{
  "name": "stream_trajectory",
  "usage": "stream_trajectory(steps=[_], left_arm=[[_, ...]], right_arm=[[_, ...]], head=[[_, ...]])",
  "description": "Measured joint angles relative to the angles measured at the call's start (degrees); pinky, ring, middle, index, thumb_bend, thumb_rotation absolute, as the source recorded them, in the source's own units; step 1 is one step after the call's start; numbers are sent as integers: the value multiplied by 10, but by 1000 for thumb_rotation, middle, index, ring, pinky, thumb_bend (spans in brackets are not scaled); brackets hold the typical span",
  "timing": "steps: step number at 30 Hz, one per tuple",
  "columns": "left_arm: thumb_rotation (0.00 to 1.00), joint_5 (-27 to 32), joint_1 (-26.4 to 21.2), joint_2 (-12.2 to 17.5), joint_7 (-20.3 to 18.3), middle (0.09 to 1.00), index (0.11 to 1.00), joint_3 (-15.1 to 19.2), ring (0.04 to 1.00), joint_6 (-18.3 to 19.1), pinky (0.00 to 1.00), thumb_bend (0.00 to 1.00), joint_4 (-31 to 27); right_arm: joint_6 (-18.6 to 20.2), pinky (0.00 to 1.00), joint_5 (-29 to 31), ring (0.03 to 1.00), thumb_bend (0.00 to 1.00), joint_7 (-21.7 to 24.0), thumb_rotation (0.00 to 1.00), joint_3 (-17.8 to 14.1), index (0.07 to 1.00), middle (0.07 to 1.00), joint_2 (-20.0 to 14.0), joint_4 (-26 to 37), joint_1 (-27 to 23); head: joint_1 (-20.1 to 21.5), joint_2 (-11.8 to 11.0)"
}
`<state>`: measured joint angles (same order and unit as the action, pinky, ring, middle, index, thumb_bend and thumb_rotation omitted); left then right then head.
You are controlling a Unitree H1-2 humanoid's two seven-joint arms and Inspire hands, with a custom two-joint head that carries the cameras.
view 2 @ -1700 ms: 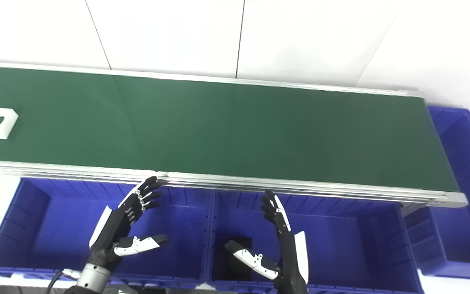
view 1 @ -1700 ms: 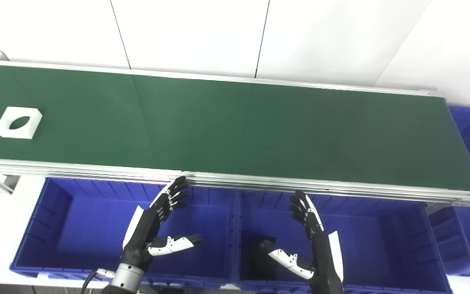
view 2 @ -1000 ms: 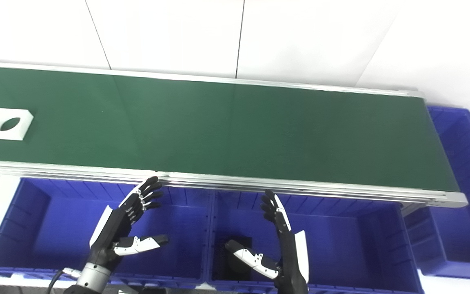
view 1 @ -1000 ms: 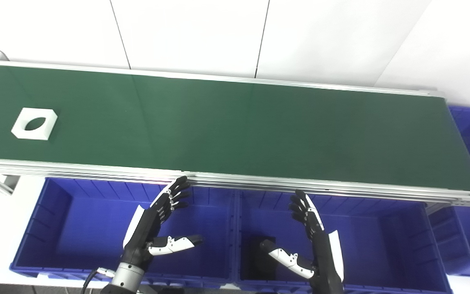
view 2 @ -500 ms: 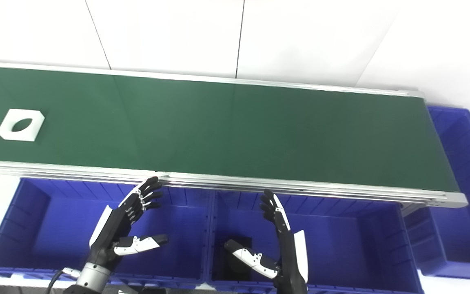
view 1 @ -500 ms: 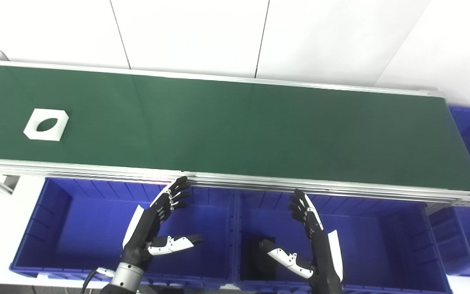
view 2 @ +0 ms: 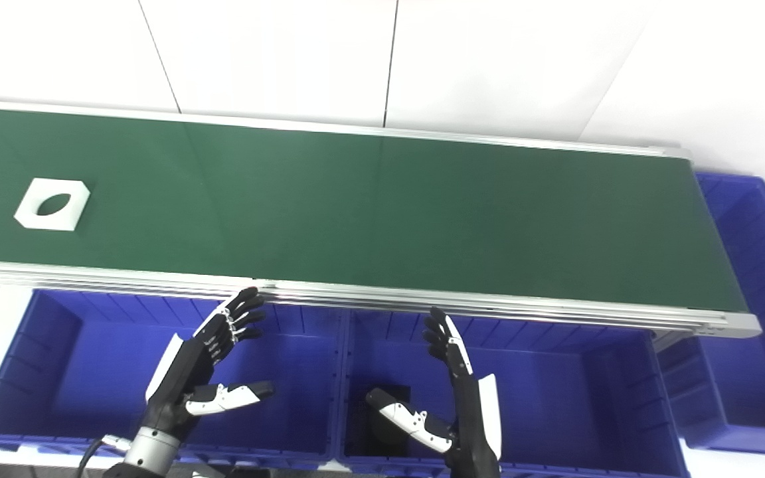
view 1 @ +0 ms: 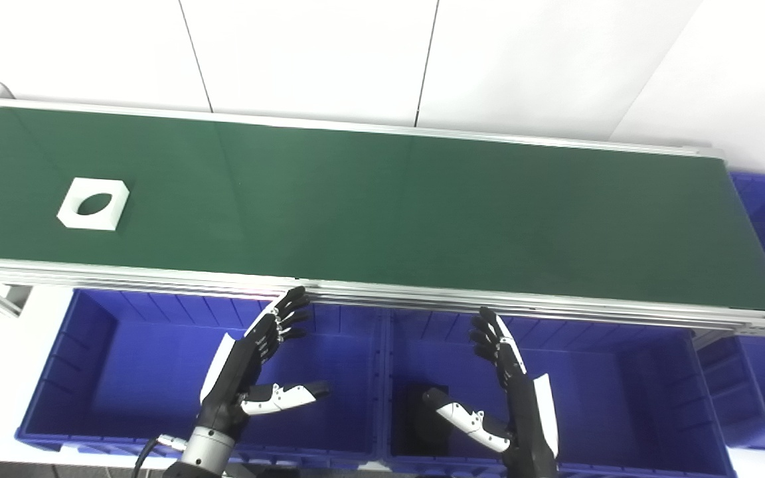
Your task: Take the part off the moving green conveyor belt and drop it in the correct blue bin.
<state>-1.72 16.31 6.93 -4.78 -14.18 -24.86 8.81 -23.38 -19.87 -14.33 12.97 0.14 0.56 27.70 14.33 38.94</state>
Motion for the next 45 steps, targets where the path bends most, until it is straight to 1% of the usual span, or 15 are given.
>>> stream_trajectory(steps=[4, 5, 6, 7, 8, 9, 11, 12, 13, 15, 25, 30, 34, 39, 45], left_arm=[[294, 2, 0, 0, -2, 887, 899, 2, 841, 0, 773, 836, 0], [299, 2, 0, -1, -2, 889, 899, 2, 841, 0, 776, 834, 0], [301, 1, 0, -1, -2, 887, 895, 1, 838, 0, 774, 835, 0], [299, 1, 0, -1, -2, 879, 884, 1, 830, 0, 766, 838, 0], [299, -1, 0, -1, -1, 879, 883, -1, 829, 0, 765, 838, 0], [291, -2, 0, -1, 2, 871, 874, -3, 821, 0, 753, 846, 1], [283, -6, 0, -1, 7, 857, 858, -11, 809, 0, 736, 862, 3], [282, -11, 0, -1, 13, 854, 855, -15, 806, 0, 732, 866, 5], [283, -15, -1, -1, 18, 846, 843, -21, 795, 0, 712, 886, 8], [280, -20, -2, -1, 30, 834, 831, -32, 779, 0, 690, 910, 16], [284, -39, -6, 5, 106, 816, 797, -70, 767, 0, 659, 957, 10], [292, -34, -5, 7, 119, 803, 794, -70, 760, -1, 658, 970, -49], [256, -24, -11, 2, 126, 810, 801, -65, 768, -2, 672, 962, -107], [299, -6, -32, 4, 115, 827, 827, -33, 781, -3, 698, 975, -163], [348, -34, -55, 20, 113, 865, 871, 21, 820, -4, 731, 948, -206]], right_arm=[[0, 811, 0, 845, 741, 0, 380, 0, 925, 881, 0, 0, 0], [0, 805, 0, 842, 743, 0, 385, 0, 925, 881, 0, 0, 0], [0, 804, 0, 842, 741, 0, 390, 0, 927, 882, 0, 0, 0], [0, 805, 0, 843, 735, 0, 399, 0, 931, 883, 0, 0, 0], [0, 805, 0, 843, 734, 0, 400, 0, 932, 883, -1, -1, 0], [0, 808, 1, 844, 724, -2, 399, 1, 936, 882, -3, -2, 0], [0, 819, 4, 850, 701, -12, 378, 7, 947, 886, -13, -8, -2], [0, 822, 9, 852, 695, -19, 370, 11, 950, 888, -19, -11, -3], [-1, 832, 12, 860, 678, -24, 384, 15, 962, 897, -26, -15, -5], [-1, 859, 18, 872, 647, -36, 383, 21, 978, 911, -37, -27, -9], [-1, 907, 27, 908, 582, -65, 379, 40, 1000, 939, -54, -43, -12], [-1, 912, 26, 907, 549, -81, 336, 47, 1000, 938, -60, -50, -17], [-1, 898, 23, 900, 563, -90, 376, 50, 1000, 934, -61, -51, -24], [-1, 907, 22, 901, 560, -90, 355, 52, 1000, 932, -61, -51, -24], [-1, 880, 19, 882, 568, -95, 381, 55, 992, 918, -60, -53, -28]], head=[[-9, -3], [-43, -12], [-43, -12], [-84, -24], [-84, -25], [-135, -45], [-135, -45], [-177, -66], [-183, -69], [-220, -95], [-226, -121], [-222, -127], [-223, -128], [-222, -127], [-215, -125]])
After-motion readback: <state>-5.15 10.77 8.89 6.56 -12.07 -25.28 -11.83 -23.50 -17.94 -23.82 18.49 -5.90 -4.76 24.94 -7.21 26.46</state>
